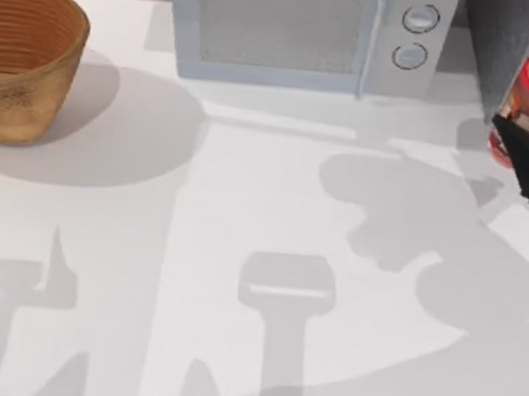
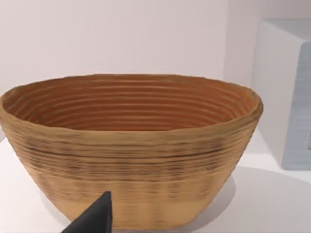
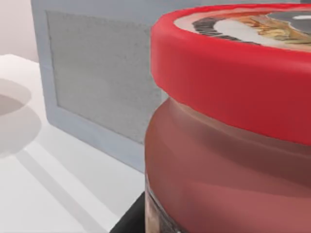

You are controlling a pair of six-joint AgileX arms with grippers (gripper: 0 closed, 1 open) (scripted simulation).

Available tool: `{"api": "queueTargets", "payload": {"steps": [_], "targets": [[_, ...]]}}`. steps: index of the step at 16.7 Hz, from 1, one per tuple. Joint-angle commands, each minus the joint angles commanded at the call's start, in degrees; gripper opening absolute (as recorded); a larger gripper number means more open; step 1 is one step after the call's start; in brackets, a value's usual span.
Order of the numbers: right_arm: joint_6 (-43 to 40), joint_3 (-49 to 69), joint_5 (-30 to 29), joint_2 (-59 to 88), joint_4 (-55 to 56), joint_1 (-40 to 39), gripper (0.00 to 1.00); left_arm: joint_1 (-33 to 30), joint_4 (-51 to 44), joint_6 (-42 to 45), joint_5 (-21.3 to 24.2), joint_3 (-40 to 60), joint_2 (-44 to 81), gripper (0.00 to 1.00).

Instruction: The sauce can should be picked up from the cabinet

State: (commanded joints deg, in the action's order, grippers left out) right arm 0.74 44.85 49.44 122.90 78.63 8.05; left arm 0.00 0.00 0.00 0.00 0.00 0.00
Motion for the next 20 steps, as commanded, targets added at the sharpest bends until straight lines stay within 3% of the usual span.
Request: {"api": "queueTargets", "payload": {"steps": [10, 20], "targets": [[0.1, 0.9, 0.9, 2.5, 1.5, -0.3, 0.00, 0.0, 0.0, 0.0, 0.0, 0.0, 0.0, 1.00], [-0.2, 11.9, -5.9, 12.1, -0.1, -6.7, 0.00, 0.0, 0.0, 0.0, 0.0, 0.0, 0.0, 1.00]]}}
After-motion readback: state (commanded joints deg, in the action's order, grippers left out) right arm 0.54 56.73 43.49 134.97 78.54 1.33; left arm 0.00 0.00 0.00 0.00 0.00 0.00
